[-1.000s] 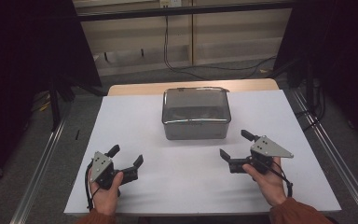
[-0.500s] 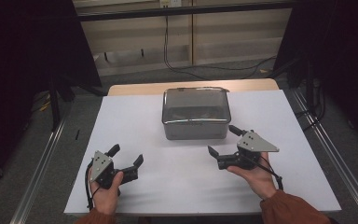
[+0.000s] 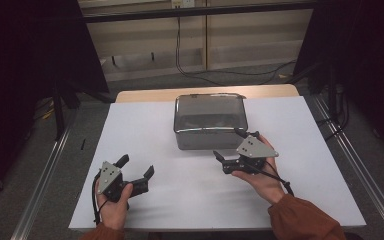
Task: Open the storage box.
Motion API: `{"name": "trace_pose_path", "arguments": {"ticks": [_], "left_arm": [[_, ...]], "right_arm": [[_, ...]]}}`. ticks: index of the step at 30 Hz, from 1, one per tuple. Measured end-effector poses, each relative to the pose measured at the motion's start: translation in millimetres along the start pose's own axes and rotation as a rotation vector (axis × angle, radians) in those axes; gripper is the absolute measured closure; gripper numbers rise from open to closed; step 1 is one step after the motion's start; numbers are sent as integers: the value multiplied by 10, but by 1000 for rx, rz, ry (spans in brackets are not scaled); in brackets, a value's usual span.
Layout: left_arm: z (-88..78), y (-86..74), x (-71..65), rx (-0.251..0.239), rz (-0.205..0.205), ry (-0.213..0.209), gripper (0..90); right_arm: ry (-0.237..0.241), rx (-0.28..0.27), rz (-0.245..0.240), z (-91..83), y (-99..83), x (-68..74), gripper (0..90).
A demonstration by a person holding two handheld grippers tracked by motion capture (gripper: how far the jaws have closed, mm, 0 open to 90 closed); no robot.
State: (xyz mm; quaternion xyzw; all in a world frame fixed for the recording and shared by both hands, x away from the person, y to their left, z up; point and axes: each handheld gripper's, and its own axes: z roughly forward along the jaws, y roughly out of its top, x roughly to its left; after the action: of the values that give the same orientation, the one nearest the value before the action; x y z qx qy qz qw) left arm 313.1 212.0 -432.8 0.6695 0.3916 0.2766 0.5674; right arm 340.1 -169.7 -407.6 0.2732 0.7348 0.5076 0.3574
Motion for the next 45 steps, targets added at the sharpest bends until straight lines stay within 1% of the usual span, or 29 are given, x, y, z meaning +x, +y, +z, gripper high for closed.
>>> {"name": "trace_pose_path", "arguments": {"ticks": [1,2,5,6,8,9,10,11,12,13,14,15,16,17,18,22,24,26,28,29,30,32,33,34,37,38,40,41,45], "left_arm": [[0,0,0,0,0,0,32],[4,-2,3,3,4,4,32],[12,-6,4,8,6,0,32],[12,-7,5,8,9,0,32],[8,-7,13,7,12,4,32],[8,-7,13,7,12,4,32],[4,-7,18,5,12,1,32],[3,-7,18,5,13,2,32],[4,-6,18,7,15,4,32],[4,-6,18,7,15,4,32],[4,-6,16,7,16,4,32],[4,-6,16,7,16,4,32],[5,-4,15,10,21,0,32],[5,-4,15,10,21,0,32],[5,-5,18,10,22,1,32],[8,-7,18,16,27,0,32],[4,-5,17,13,26,1,32],[3,-5,18,14,28,4,32],[2,-4,18,14,31,6,32],[2,-4,18,14,31,6,32],[2,-5,17,15,32,6,32],[-2,-6,22,18,34,11,32],[-2,-6,22,18,34,11,32],[-6,-4,29,22,38,9,32],[-8,-1,30,17,33,14,31],[-12,2,38,14,36,30,27],[-15,-1,49,20,39,38,25],[-14,-5,51,20,30,36,25],[-14,-6,62,26,30,30,25]], "right_arm": [[0,0,0,0,0,0,66],[-13,9,-57,42,6,11,78],[-15,22,-74,84,15,18,95],[-31,36,-124,128,38,25,122],[-45,40,-164,147,59,31,157],[-45,40,-164,147,59,31,157],[-59,44,-204,173,84,38,166],[-62,49,-217,183,92,39,173],[-76,56,-252,197,101,48,190],[-76,56,-252,197,101,48,190],[-93,71,-328,233,108,66,214],[-102,79,-353,246,105,75,225],[-116,87,-393,269,98,91,233],[-116,87,-393,269,98,91,233],[-126,101,-439,301,90,113,259],[-159,115,-548,345,88,164,295],[-186,120,-623,362,90,198,309],[-200,131,-716,379,94,232,331],[-210,136,-769,395,89,261,349],[-210,136,-769,395,89,261,349],[-214,144,-809,410,78,288,381],[-215,151,-840,430,60,302,405],[-215,151,-840,430,60,302,405],[-221,167,-870,448,32,310,449],[-231,174,-885,461,16,311,466],[-236,176,-891,473,7,317,488],[-246,182,-899,483,-4,326,517],[-244,188,-898,486,-9,329,532],[-226,200,-923,510,-24,327,584]]}}
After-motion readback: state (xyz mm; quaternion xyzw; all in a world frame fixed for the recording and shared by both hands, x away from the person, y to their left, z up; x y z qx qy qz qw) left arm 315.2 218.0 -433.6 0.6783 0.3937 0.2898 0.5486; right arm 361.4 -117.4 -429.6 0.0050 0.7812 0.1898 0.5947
